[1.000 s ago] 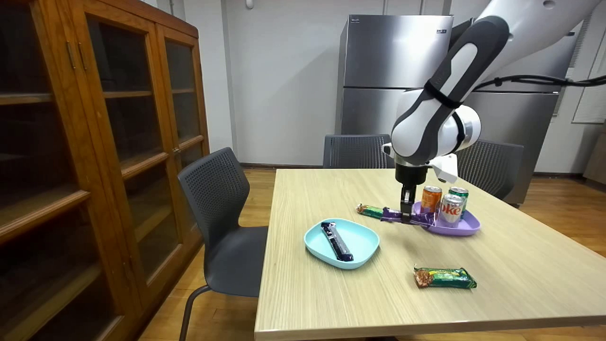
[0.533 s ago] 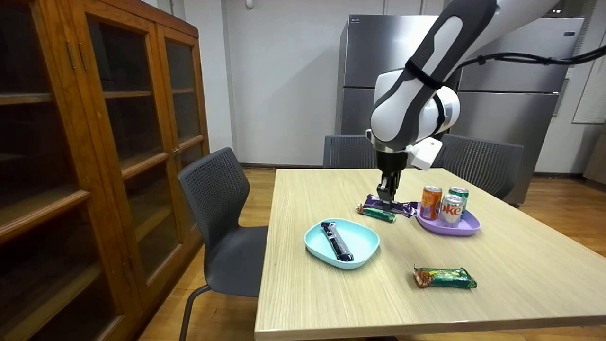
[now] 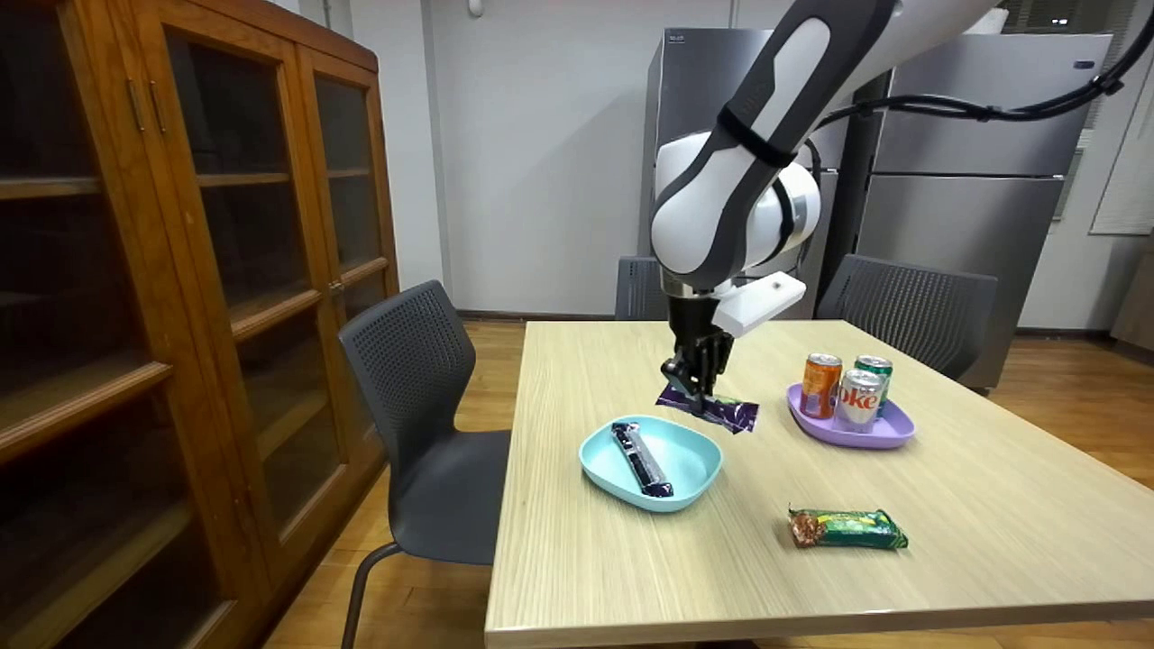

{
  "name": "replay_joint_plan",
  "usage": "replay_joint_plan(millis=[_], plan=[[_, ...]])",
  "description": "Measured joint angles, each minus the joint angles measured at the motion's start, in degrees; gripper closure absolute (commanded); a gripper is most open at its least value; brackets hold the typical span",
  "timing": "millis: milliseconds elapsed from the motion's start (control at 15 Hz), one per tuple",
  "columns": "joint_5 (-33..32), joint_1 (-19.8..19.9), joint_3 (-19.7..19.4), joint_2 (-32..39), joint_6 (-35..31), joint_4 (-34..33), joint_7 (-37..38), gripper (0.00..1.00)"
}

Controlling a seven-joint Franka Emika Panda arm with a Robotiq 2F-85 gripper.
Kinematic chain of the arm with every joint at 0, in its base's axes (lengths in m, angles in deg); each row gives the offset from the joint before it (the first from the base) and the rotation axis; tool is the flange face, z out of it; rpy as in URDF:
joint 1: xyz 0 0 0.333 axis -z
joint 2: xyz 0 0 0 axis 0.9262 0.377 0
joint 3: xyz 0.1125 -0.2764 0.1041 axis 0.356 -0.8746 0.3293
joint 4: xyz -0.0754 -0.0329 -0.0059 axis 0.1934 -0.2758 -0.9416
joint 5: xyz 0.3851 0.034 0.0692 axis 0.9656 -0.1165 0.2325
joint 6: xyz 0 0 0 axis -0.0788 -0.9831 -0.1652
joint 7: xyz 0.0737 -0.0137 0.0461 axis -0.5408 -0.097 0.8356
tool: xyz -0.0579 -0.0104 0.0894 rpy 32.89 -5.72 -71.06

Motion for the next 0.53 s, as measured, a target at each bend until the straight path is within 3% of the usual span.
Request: replay_joint_plan(millis=[533], plan=[[1.20, -4.14, -0.04, 4.36, 2.67, -4.32, 15.57, 0.96]])
